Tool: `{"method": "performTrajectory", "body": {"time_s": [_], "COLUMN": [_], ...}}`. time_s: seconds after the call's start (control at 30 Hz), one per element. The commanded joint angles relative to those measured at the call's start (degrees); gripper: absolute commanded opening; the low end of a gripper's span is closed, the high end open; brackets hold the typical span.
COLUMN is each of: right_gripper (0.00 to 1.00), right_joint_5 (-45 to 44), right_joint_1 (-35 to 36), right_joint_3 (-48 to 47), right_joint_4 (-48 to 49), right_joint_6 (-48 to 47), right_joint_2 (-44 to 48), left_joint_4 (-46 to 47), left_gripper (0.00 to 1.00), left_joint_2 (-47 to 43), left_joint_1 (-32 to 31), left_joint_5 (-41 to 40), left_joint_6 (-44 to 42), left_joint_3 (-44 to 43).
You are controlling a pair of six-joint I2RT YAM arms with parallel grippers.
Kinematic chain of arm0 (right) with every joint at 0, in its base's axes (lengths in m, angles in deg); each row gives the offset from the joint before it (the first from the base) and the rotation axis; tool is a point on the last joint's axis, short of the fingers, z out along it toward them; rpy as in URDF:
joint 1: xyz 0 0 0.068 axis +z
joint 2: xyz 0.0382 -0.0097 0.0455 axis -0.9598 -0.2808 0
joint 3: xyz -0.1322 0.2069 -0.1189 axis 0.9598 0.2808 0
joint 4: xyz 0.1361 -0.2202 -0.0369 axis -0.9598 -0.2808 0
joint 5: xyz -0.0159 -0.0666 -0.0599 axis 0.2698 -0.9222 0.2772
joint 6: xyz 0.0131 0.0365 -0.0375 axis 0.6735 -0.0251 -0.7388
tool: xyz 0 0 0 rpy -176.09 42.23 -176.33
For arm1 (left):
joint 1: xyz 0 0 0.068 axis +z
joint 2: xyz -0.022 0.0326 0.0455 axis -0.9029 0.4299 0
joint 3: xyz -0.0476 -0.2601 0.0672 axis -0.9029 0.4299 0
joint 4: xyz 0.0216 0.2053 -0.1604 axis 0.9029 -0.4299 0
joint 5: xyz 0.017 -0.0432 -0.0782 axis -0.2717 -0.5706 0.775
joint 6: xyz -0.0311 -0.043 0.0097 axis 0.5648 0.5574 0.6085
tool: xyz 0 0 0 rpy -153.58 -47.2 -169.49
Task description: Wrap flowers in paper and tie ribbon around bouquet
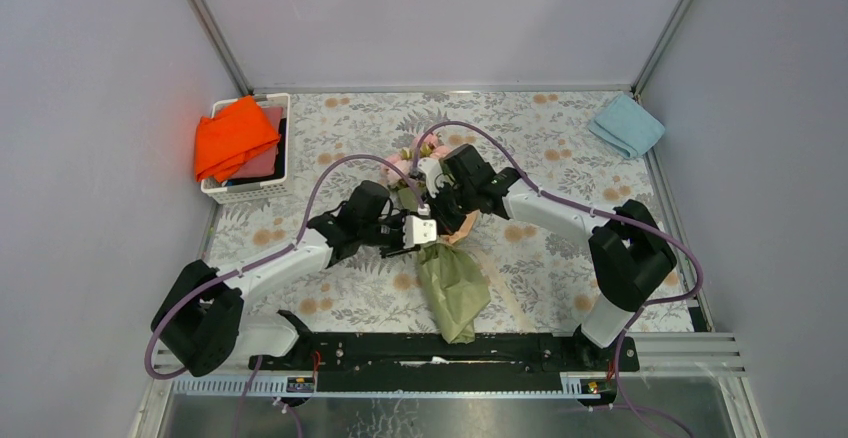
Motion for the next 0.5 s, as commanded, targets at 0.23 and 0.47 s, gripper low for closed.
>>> {"method": "performTrajectory", "body": {"time_s": [0.23,0.47], "right_gripper": [0.01,0.11], "right_joint_5": [2.1,3.7], "right_joint_1": [-1.2,-1.5], "right_joint_3": [1.3,1.5], "right_joint_4": [3.7,2.8], "right_joint_6": [2.3,2.2], "right_joint_2": [1.7,0.5], "left_joint_4": [6.4,4.8], "left_gripper": [0.00,0.00], "left_joint_2": [1.2,1.1], "left_joint_1": [-0.9,-2.4], "left_joint_5": [2.9,5.1], "left_joint_6": [2.7,0.9], "left_joint_3": [0.4,1.1]}}
